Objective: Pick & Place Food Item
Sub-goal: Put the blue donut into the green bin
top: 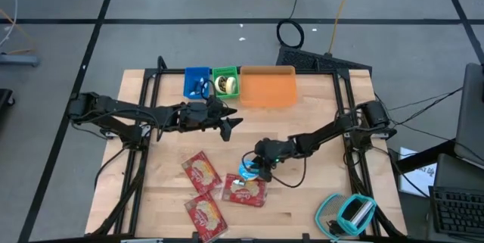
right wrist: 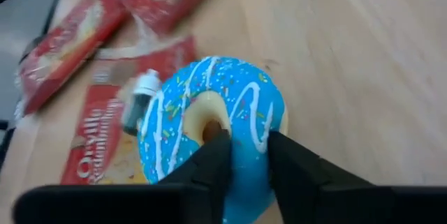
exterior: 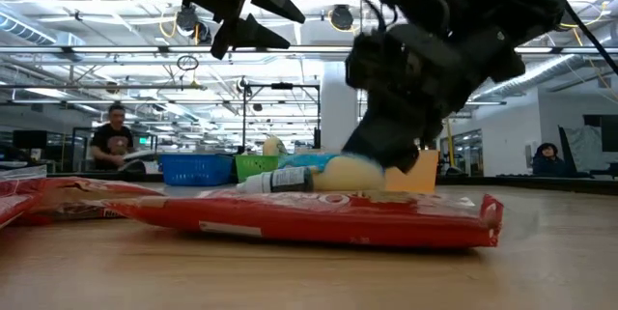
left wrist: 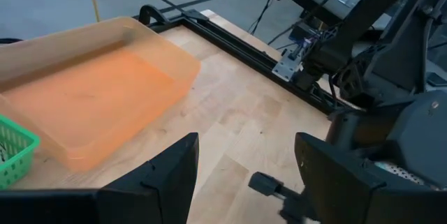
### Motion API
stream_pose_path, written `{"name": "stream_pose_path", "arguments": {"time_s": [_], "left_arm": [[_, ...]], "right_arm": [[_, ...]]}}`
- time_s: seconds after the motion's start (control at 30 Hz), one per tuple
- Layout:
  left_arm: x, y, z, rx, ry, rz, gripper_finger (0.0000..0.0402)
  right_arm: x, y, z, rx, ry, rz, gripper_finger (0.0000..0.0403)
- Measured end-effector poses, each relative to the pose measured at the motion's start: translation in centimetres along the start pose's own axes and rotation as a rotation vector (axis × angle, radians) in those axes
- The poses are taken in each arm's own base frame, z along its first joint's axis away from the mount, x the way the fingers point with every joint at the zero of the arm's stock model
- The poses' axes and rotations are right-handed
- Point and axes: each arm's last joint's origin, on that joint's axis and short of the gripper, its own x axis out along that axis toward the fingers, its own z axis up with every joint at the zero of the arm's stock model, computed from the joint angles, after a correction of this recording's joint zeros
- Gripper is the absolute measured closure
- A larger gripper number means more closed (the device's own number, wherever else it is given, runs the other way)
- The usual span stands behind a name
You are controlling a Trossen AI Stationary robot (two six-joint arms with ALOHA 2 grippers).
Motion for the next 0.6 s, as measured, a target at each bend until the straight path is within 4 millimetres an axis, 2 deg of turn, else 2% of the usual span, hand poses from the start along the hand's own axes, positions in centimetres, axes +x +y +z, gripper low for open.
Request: {"name": "stream_pose_path", "arguments": {"time_s": [0.2, 0.33, 0.43, 0.6], "left_arm": [[0.0, 0.0, 0.0, 0.000, 0.000, 0.001, 0.0163], [0.0, 0.0, 0.0, -0.021, 0.000, 0.000, 0.0163], [0.0, -0.1, 0.0, -0.046, 0.014, -0.024, 0.0163], [0.0, -0.3, -0.1, -0.083, 0.045, -0.076, 0.0163]], "right_arm": [[-2.4, 1.4, 2.1, -0.149, -0.091, 0.042, 0.0379], [-4.7, 2.4, 3.8, -0.274, -0.182, 0.043, 0.0391], [-6.3, 2.8, 4.7, -0.372, -0.251, -0.032, 0.0387], [-8.3, 2.9, 5.6, -0.534, -0.324, -0.270, 0.0377]]}}
